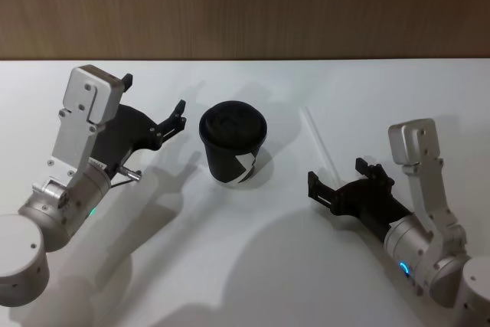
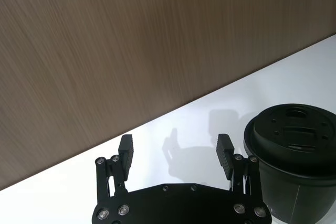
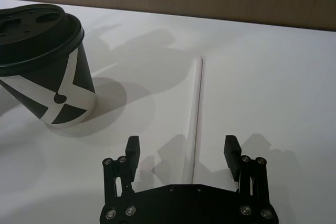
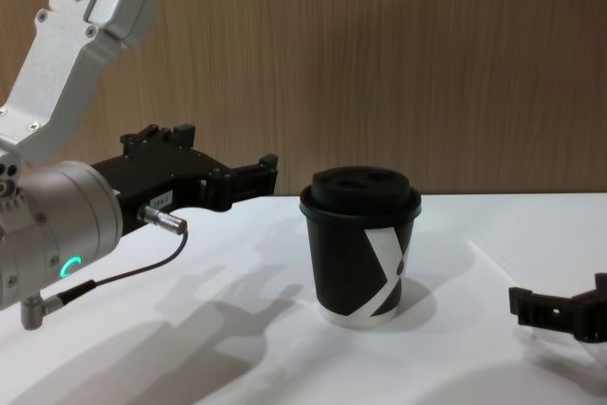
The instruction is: Pick up the straw with one hand, pass it to the other hand, and insert it into the cup.
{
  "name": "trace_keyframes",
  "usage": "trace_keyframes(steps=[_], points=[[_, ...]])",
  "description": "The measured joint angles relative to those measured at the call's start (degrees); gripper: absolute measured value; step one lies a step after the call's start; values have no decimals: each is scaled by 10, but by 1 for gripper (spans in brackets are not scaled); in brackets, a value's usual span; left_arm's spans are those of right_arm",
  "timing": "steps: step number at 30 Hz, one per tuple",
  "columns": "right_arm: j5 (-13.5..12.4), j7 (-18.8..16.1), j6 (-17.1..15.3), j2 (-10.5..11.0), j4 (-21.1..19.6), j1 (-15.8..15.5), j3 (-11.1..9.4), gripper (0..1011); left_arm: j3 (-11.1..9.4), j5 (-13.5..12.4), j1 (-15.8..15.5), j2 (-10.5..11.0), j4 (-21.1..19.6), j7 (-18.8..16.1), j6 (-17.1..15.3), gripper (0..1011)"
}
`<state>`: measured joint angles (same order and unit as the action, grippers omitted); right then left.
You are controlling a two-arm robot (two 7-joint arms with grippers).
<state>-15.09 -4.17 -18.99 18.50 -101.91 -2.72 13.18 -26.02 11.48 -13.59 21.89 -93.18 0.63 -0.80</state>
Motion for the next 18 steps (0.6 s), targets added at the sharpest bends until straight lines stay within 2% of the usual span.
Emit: trace_keyframes(steps=[18], points=[[2, -8, -2, -8, 20, 8, -10, 1001, 0, 0, 0, 0, 0, 0, 0, 1001]])
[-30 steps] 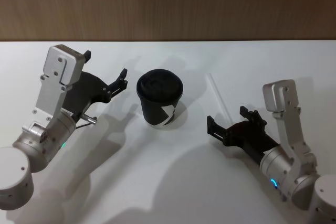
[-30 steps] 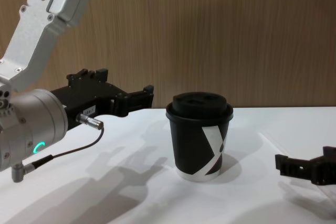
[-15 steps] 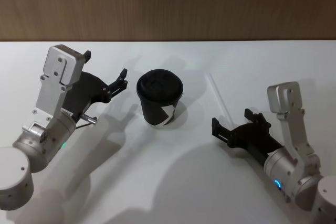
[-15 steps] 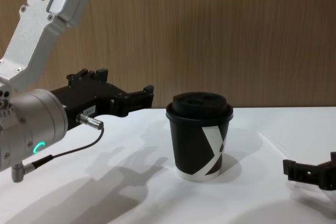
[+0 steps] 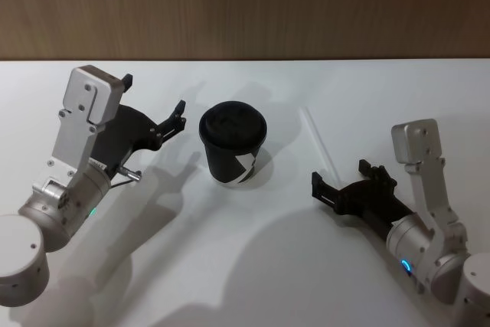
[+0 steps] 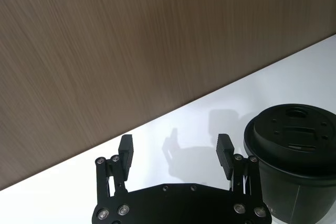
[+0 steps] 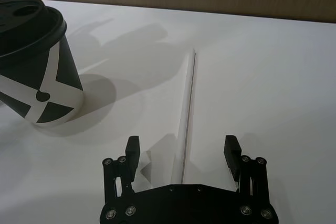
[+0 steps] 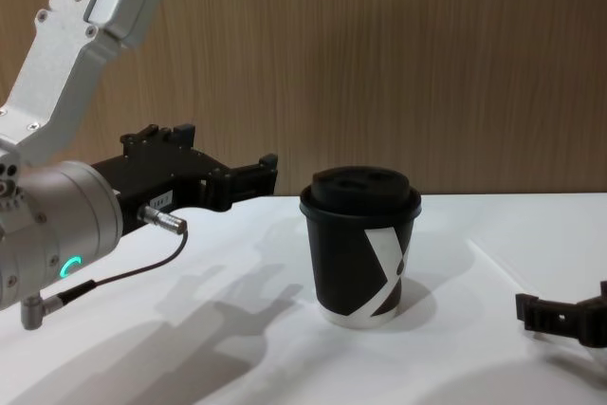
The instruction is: Pick up the straw with one hand, pass it to the other hand, and insert it into the cup.
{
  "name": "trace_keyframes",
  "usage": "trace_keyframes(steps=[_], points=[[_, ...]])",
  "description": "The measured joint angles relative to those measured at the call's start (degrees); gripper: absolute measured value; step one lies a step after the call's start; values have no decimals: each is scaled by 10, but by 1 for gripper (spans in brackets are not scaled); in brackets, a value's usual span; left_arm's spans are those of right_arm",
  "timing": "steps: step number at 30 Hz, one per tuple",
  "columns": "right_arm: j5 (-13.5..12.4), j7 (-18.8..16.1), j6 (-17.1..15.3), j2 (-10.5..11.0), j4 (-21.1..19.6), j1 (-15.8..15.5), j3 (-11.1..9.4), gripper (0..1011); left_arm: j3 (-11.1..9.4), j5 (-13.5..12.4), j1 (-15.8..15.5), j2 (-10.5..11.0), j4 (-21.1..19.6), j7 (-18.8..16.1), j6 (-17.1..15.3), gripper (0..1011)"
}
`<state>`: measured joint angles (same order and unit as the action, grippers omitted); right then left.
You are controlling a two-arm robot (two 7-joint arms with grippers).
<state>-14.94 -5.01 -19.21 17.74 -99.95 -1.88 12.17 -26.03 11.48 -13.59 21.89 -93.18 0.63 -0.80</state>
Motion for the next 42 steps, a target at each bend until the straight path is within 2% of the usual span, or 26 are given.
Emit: trace_keyframes(steps=[4, 6, 14, 15, 18, 19, 22, 23, 25, 42], points=[[1, -2, -3, -1, 6, 4, -1, 996, 0, 0, 0, 0, 0, 0, 0, 1001], [1, -4, -3, -2, 8, 5, -1, 962, 0, 0, 0, 0, 0, 0, 0, 1001], [5, -12, -6, -2, 20, 13, -2, 755, 0, 0, 0, 0, 0, 0, 0, 1001], [5, -12, -6, -2, 20, 13, -2, 700, 0, 0, 0, 0, 0, 0, 0, 1001], [7, -15, -7, -2, 24, 15, -1, 635, 0, 0, 0, 0, 0, 0, 0, 1001], [8, -17, -7, -2, 25, 16, -1, 576, 0, 0, 0, 0, 0, 0, 0, 1001], [9, -19, -7, -1, 27, 17, -1, 517, 0, 0, 0, 0, 0, 0, 0, 1001], [10, -20, -7, -1, 28, 18, -1, 454, 0, 0, 0, 0, 0, 0, 0, 1001], [10, -22, -8, -2, 30, 19, -1, 413, 0, 0, 0, 0, 0, 0, 0, 1000], [20, -32, -2, -4, 37, 19, 0, 296, 0, 0, 0, 0, 0, 0, 0, 1001]])
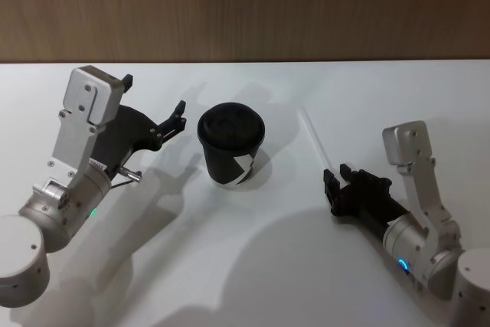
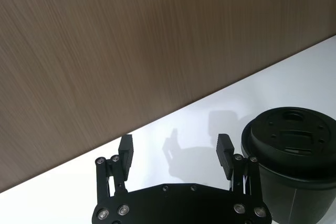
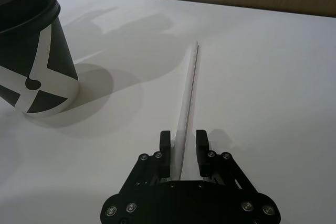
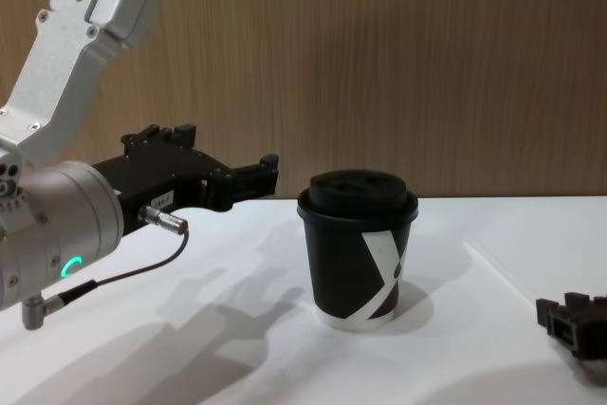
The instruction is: Pick up the straw with one hand, pass it to the other hand, and insert it into the cup.
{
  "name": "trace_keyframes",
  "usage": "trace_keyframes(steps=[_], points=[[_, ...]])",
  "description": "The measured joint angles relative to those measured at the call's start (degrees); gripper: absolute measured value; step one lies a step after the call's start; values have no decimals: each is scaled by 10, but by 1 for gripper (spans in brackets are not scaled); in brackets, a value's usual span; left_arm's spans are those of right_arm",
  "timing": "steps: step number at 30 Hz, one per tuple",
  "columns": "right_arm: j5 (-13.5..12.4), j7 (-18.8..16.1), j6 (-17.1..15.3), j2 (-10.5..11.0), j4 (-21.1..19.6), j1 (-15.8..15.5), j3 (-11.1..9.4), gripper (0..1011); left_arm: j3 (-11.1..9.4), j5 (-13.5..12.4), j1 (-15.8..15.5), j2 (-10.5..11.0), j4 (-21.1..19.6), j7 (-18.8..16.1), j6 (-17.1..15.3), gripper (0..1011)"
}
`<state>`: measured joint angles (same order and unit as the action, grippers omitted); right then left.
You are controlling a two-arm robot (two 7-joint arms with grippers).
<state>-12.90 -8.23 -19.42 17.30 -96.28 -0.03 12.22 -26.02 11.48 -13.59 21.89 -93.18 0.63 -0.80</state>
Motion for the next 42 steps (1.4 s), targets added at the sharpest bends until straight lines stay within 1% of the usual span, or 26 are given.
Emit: trace_keyframes(steps=[7, 12, 25, 32, 42], points=[[8, -3, 9, 0, 2, -2, 2, 253, 0, 0, 0, 0, 0, 0, 0, 1001], [14, -4, 14, 0, 2, -5, 3, 174, 0, 0, 0, 0, 0, 0, 0, 1002], [25, -7, 19, -3, 2, -7, 4, 96, 0, 0, 0, 0, 0, 0, 0, 1001], [32, -4, 25, -6, 1, -9, 1, 70, 0, 0, 0, 0, 0, 0, 0, 1001], [47, 14, 55, -16, 1, -9, -9, 21, 0, 0, 0, 0, 0, 0, 0, 1001]])
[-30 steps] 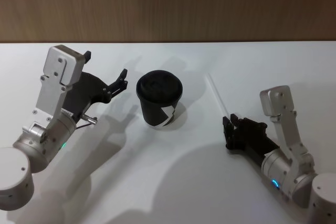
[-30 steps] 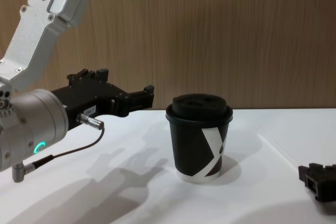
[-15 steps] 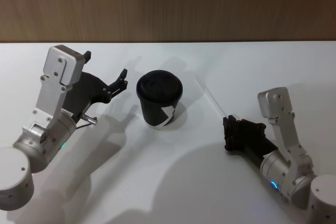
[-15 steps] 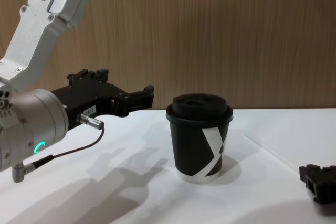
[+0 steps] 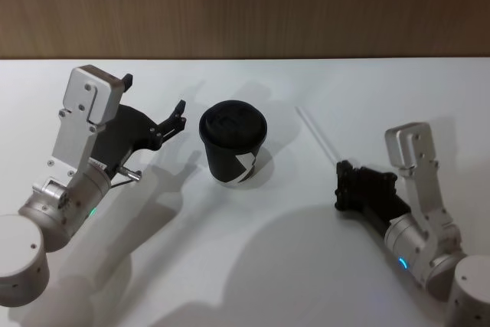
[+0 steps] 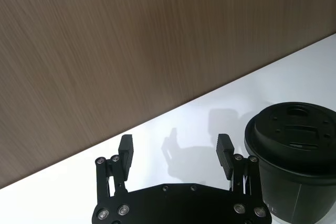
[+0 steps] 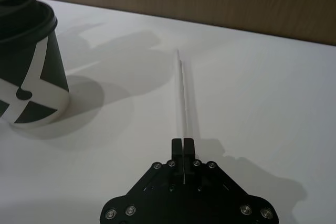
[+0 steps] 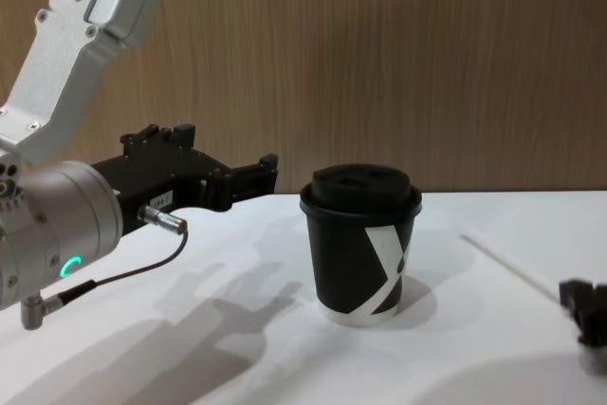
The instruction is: Pick up the straw with one hand, pass it to the other hand, and insert it into the cup.
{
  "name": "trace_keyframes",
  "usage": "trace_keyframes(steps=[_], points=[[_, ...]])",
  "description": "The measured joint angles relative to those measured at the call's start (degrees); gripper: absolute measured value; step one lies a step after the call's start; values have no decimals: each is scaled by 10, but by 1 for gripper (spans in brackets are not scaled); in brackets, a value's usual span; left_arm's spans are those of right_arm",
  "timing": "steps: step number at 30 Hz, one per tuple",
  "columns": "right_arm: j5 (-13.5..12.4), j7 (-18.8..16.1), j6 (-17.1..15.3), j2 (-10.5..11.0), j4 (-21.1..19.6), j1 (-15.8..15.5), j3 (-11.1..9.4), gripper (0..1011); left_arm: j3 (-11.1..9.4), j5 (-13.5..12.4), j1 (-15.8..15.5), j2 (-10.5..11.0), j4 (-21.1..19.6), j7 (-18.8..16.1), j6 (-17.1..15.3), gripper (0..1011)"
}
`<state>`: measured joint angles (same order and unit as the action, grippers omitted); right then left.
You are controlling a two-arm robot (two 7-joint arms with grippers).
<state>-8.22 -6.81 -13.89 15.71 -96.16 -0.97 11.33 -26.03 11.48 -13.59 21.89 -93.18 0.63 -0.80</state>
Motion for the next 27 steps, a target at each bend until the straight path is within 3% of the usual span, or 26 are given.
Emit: trace_keyframes(steps=[15, 27], points=[[10, 3, 80, -7, -19, 20, -20, 15, 0, 0, 0, 0, 0, 0, 0, 1002], [-14, -43, 156, -5, -28, 49, -30, 16, 0, 0, 0, 0, 0, 0, 0, 1001]])
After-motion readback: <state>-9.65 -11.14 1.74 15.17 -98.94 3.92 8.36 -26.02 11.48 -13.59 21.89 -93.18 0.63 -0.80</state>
